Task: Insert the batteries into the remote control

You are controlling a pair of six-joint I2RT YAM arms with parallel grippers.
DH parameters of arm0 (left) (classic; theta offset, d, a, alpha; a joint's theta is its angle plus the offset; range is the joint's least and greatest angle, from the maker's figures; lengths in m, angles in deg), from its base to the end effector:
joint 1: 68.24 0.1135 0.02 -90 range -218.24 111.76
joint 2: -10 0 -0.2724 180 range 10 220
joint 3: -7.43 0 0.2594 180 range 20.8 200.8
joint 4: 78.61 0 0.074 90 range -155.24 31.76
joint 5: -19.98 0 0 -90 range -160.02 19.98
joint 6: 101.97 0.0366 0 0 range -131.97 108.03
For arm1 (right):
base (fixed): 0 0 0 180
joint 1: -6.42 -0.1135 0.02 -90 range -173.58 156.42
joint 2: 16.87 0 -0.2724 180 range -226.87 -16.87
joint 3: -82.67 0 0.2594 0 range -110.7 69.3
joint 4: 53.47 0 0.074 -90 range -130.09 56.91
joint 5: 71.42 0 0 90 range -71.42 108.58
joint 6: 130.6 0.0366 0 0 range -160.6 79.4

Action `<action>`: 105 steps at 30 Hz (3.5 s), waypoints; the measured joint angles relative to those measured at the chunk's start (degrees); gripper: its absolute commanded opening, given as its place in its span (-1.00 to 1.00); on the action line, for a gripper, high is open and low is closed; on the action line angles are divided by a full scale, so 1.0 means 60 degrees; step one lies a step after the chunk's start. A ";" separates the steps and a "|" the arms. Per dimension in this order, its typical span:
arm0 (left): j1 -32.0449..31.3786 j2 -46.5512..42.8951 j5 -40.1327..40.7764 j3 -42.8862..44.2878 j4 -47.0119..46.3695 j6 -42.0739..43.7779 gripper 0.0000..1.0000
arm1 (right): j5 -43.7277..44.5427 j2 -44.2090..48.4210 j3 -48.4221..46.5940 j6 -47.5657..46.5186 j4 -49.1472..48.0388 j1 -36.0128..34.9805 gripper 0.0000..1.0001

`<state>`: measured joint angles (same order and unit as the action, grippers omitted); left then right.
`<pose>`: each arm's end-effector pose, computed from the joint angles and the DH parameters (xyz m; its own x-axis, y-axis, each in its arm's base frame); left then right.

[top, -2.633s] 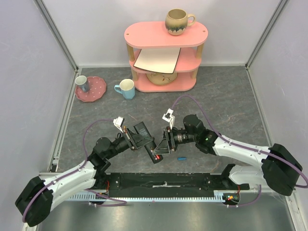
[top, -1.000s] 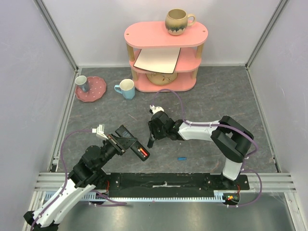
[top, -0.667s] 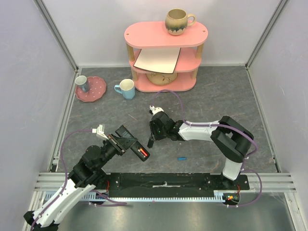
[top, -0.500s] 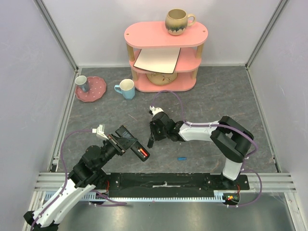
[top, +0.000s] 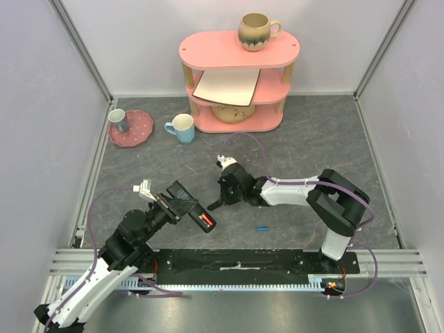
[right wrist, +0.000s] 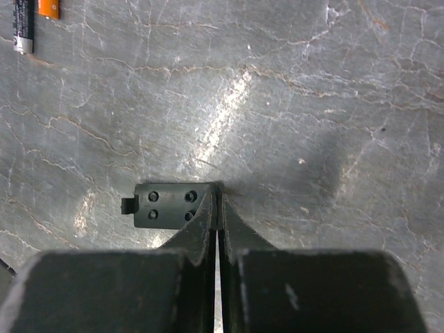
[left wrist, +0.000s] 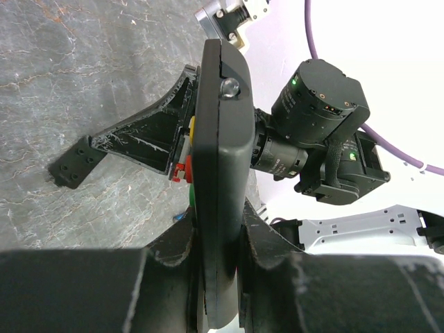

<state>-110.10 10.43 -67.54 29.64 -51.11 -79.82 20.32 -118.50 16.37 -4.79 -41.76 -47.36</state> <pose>0.0744 -0.0646 0.2008 -0.6158 -0.6907 -0.3791 0.1705 0.3530 -0.9200 0.2147 0.2913 0.1494 -0.8153 -0.1235 -0.5657 -0.3910 0.8380 0.3807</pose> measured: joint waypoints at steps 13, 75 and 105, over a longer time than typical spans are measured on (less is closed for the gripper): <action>0.0000 0.0000 0.0000 -0.0091 -0.0171 -0.0004 -0.96 | 0.1989 0.2346 0.0240 -0.1060 0.2095 0.0178 -1.00; 0.0000 0.0000 -0.0535 -0.0437 -0.0302 0.0000 -0.96 | 0.8568 -0.1075 -0.3442 -0.1191 0.7938 -0.0525 0.19; 0.0000 0.0000 -0.0729 -0.0772 -0.0386 -0.0004 -0.96 | 0.3595 0.2903 0.2014 -0.1049 0.2914 0.2932 0.19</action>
<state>-110.10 10.43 -71.91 25.01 -53.42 -79.85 41.89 -101.08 28.46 -11.09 -24.28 -29.77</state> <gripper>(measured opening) 0.224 0.597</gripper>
